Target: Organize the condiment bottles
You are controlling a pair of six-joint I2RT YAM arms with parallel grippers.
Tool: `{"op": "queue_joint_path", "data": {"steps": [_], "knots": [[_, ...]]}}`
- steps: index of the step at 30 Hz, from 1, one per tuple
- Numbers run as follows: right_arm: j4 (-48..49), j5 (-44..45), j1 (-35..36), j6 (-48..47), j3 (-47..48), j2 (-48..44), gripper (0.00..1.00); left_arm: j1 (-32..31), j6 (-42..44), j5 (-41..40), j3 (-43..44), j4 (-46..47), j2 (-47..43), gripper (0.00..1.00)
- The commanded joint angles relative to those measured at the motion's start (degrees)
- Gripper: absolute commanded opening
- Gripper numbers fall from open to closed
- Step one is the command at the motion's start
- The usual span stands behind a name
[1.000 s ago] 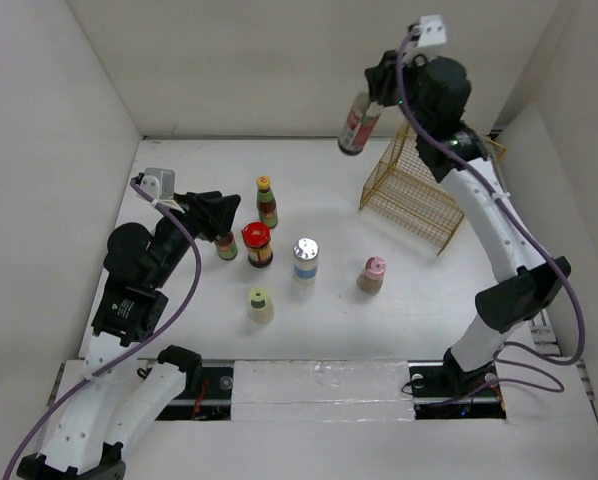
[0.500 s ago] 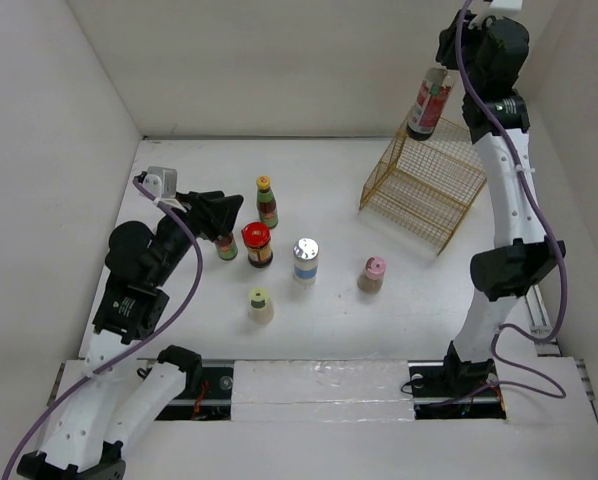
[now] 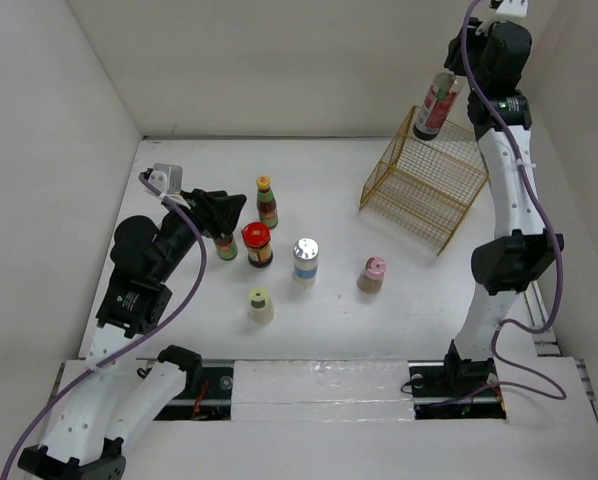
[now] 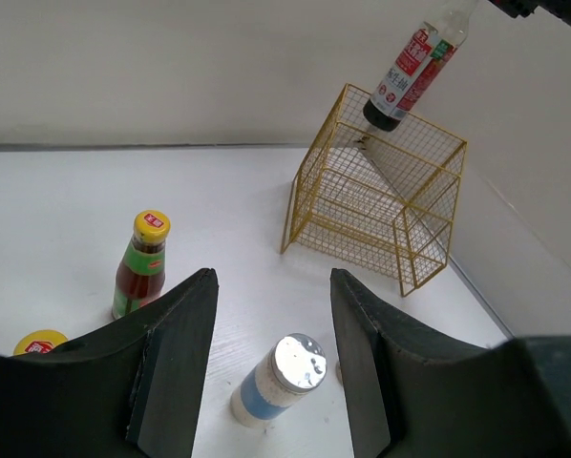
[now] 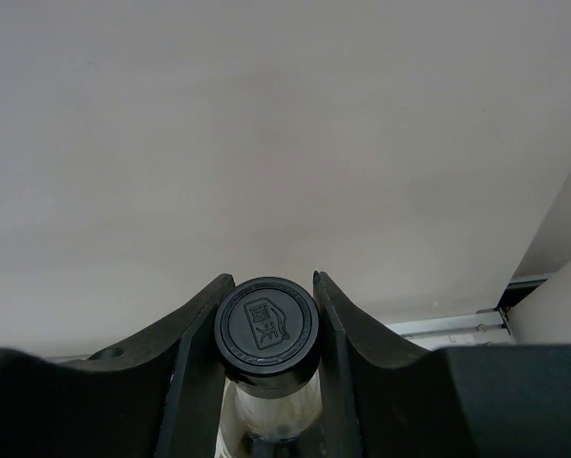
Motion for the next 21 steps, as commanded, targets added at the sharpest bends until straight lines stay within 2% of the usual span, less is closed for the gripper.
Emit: {"op": "queue_joint_path", "data": {"steps": [1,16,21], "knots": [[13.37,2.14,-0.46,2.25,2.42,-2.28,0.0,-0.18,-0.29,0.85,0.62,3.25,-0.26,0.47],[26.04,8.74,1.38,1.56,-16.57,-4.65,0.0,-0.18,-0.29,0.85,0.62,3.25,-0.26,0.47],[28.85,7.51,2.52,1.55,-24.12,-6.67,0.0,-0.18,-0.29,0.85,0.62,3.25,-0.79,0.47]]}}
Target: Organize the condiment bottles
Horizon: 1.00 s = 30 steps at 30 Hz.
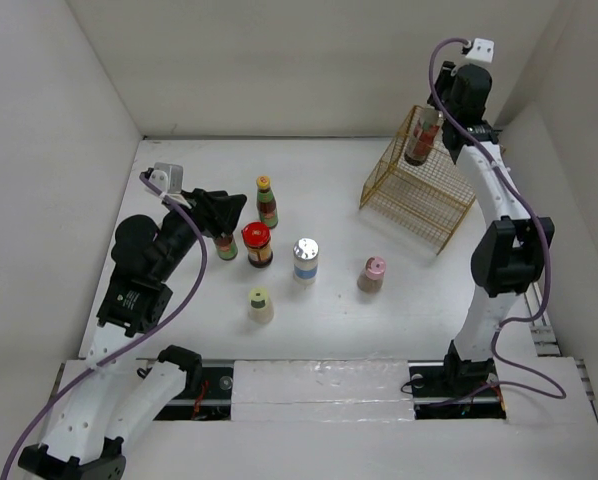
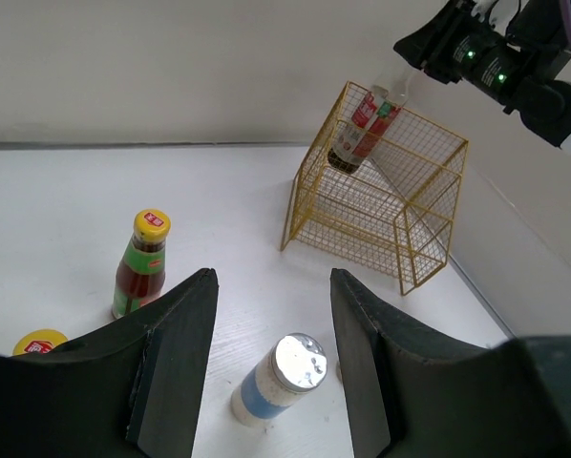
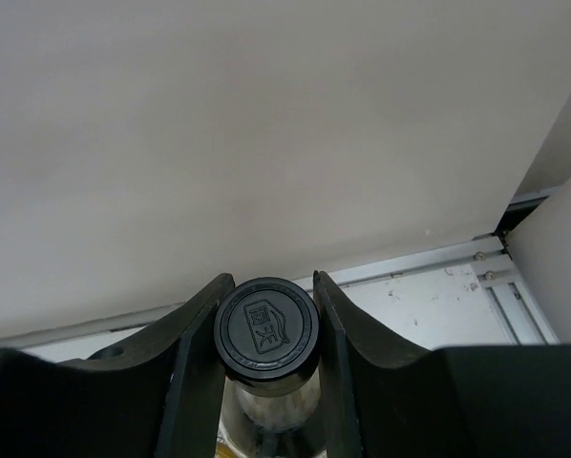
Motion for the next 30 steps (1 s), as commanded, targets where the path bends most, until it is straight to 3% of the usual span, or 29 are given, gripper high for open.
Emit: {"op": "queue_joint_path", "data": {"steps": [1,10,14,15,17,18,22,26,27,28,30], "knots": [[15.02,0.45,1.26,-0.13,-4.87,-6.84,0.0,-0.18,-0.29,0.83,0.62,3.25,-1.57,0.47],[15.56,1.07,2.31,-0.66,-12.11,-4.48,0.1,-0.18,-0.29,1.35,0.62,3.25,-1.58,0.48],[15.56,1.07,2.31,-0.66,-13.16,-4.48,0.37,-0.18,-0.29,1.35,0.62,3.25,-1.58,0.48],[15.56,0.55,2.31,-1.18,-13.16,-4.48,0.53,-0.18,-0.29,1.35,0.62,3.25,-1.58,0.48],[15.56,0.54,2.31,-1.19,-13.16,-5.01,0.66,-0.18,-0.29,1.35,0.62,3.25,-1.58,0.48],[14.43,0.54,2.31,-1.19,-13.16,-5.79,0.77,-0.18,-0.29,1.35,0.62,3.25,-1.58,0.48],[9.95,0.01,2.31,-1.19,-7.91,-8.43,0.91,-0.18,-0.29,0.3,0.62,2.73,-1.58,0.48],[7.12,-5.06,4.59,-2.06,-5.96,-13.0,0.92,-0.18,-1.52,-6.88,1.76,0.09,-2.11,0.44],[6.25,-7.0,5.47,-2.76,-5.96,-13.79,0.88,-0.18,-1.52,-8.3,1.76,-0.69,-2.11,0.43],[5.72,-8.93,7.57,-3.64,-5.96,-14.4,0.81,-0.18,-2.31,-9.79,1.76,-0.7,-2.89,0.41],[4.92,-12.89,10.3,-5.92,-8.23,-16.16,0.47,0.6,-3.36,-12.08,1.76,-0.7,-3.6,0.38]]}}
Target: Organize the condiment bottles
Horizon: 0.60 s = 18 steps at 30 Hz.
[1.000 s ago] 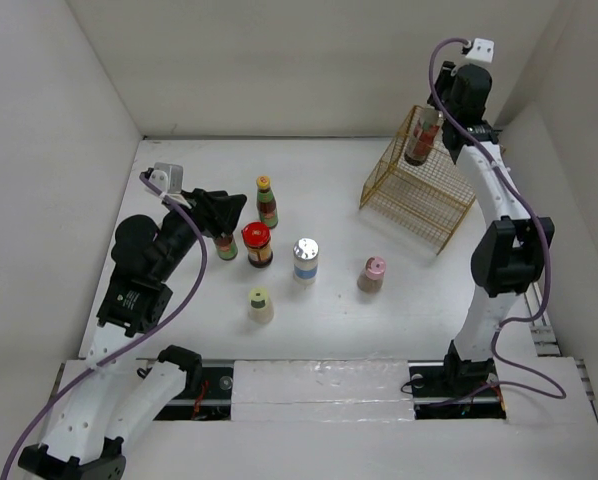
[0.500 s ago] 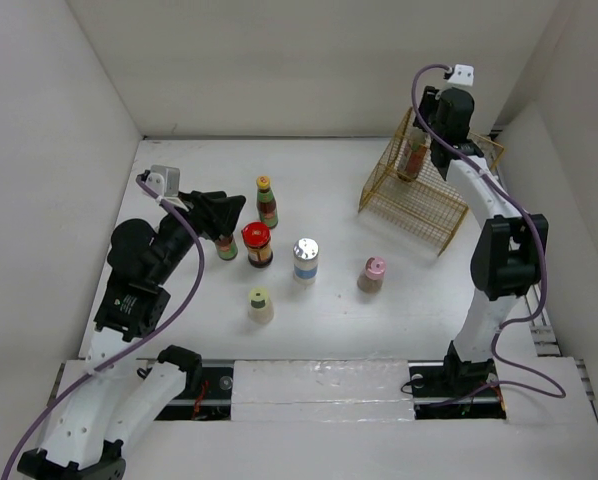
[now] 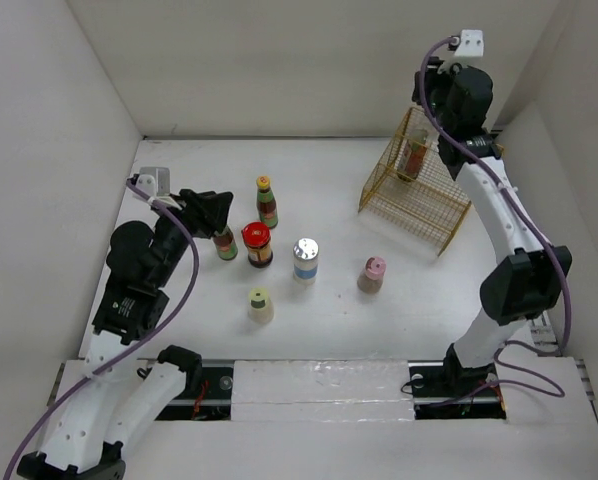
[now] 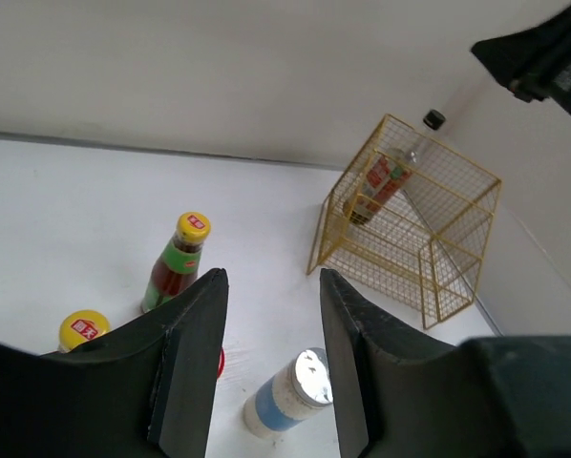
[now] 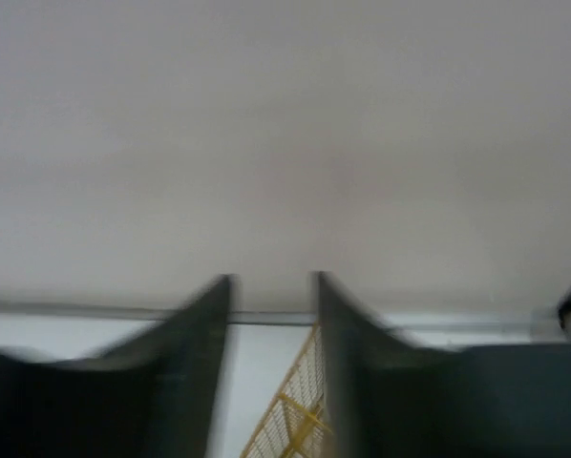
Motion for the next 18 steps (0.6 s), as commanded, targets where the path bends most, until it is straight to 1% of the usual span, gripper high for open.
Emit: {"op": "queue_joint_path", "data": {"steps": [1,2,3,4,5,6,7,8,9,11,13,16,18], "knots": [[-0.39,-11.66,6.59,-3.44,0.42,-4.5,0.25,0.54,-2.73,-7.36,1.76,1.09,-2.2,0.38],[-0.39,-13.71,10.0,-4.23,-0.55,-5.11,0.09,0.54,-3.35,-7.91,1.76,0.57,-2.2,0.38],[-0.39,-15.9,11.77,-6.59,-2.21,-5.11,0.0,0.54,-4.05,-7.91,1.24,0.56,-2.81,0.38],[-0.39,-19.06,13.7,-7.74,-3.01,-4.59,0.0,0.54,-4.06,-8.61,1.24,0.56,-2.82,0.37],[-0.39,-20.22,17.55,-8.8,-3.89,-4.58,0.0,0.54,-4.06,-8.61,1.24,0.56,-2.82,0.37],[-0.39,-21.01,19.42,-10.63,-5.64,-4.06,0.05,0.54,-4.06,-8.61,1.24,0.56,-2.82,0.36],[-0.39,-21.54,21.35,-11.26,-6.53,-3.45,0.15,0.54,-4.06,-8.09,1.24,0.56,-2.82,0.35],[-0.39,-22.24,23.02,-11.79,-7.49,-3.44,0.27,0.54,-3.36,-6.87,1.24,1.08,-2.82,0.33],[-0.39,-22.77,25.91,-11.79,-8.55,-2.66,0.53,0.54,-3.35,-6.07,1.24,1.09,-3.34,0.33],[0.92,-22.78,28.22,-12.5,-11.53,-1.6,0.7,0.54,-3.35,-4.84,0.71,1.62,-3.35,0.33],[4.07,-22.78,30.5,-12.5,-14.78,-0.28,0.83,0.54,-3.35,-4.22,0.71,2.23,-3.35,0.33],[5.41,-21.37,31.73,-11.97,-15.41,2.35,0.87,0.54,-3.35,-4.22,0.71,2.23,-3.35,0.33],[5.41,-19.63,32.26,-11.35,-15.41,4.11,0.87,0.54,-3.35,-4.22,0.71,2.23,-3.35,0.33]]}}
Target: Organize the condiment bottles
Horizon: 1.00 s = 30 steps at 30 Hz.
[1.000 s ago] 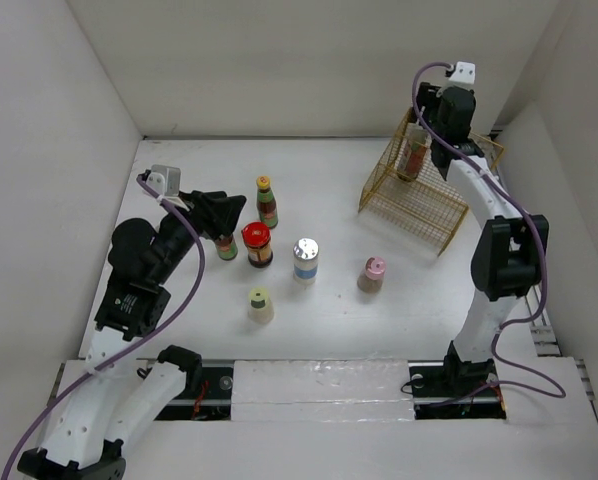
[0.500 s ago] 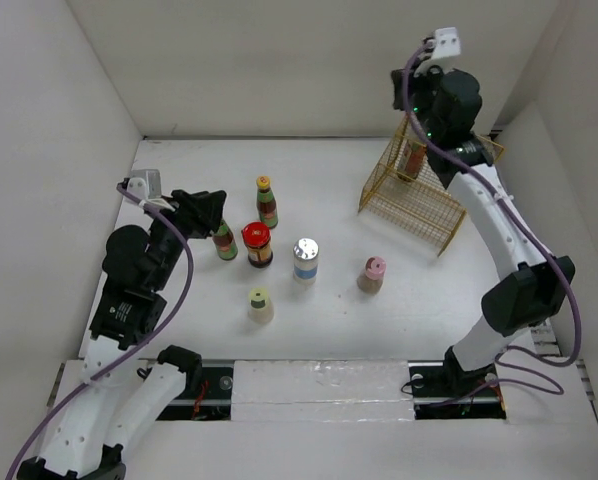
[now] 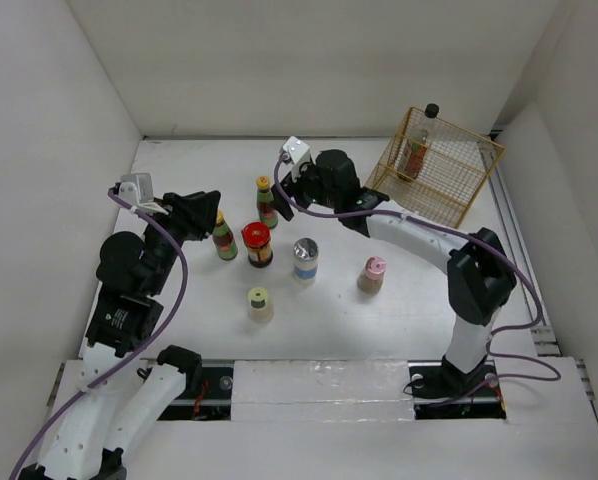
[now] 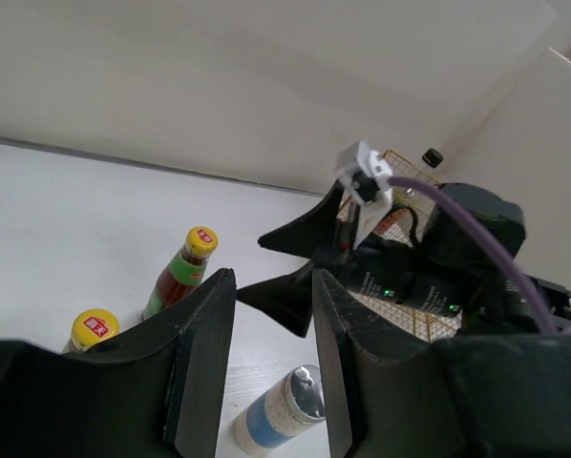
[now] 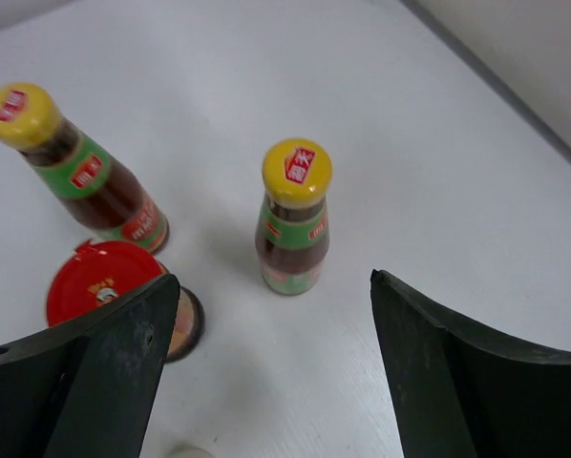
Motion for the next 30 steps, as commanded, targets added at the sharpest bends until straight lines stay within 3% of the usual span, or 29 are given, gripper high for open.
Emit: {"op": "queue_joint_path", "data": {"steps": [1,9,20,22,23,25,26,29,30], "knots": [[5.41,1.82,0.12,-0.3,0.74,0.09,0.87,0.15,-0.29,0.96,0.71,3.0,-0.44,0.33],[5.94,1.13,-0.41,2.07,8.64,9.84,0.83,0.15,-0.29,1.49,0.71,3.0,-0.97,0.33],[8.13,1.83,0.73,3.83,15.15,16.0,0.74,0.15,-0.29,2.02,0.71,3.52,-0.97,0.34],[9.63,2.35,1.26,4.36,15.15,16.53,0.67,0.15,-0.29,2.02,0.71,3.52,-0.97,0.34],[10.16,2.36,1.26,4.97,15.68,17.06,0.53,0.15,-0.29,2.02,0.71,3.52,-0.97,0.34],[10.16,3.06,1.26,4.98,16.3,17.06,0.42,0.15,-0.29,2.02,0.71,3.52,-0.97,0.34],[10.95,3.06,1.26,5.59,16.3,17.06,0.3,0.15,-0.29,2.02,0.71,3.52,-0.97,0.34],[14.02,2.98,1.26,6.82,13.23,14.87,0.23,0.15,0.23,2.02,0.71,3.52,-0.97,0.34],[16.81,2.97,1.26,7.43,11.31,12.86,0.16,0.15,0.23,2.02,0.71,3.52,-0.97,0.34]]}}
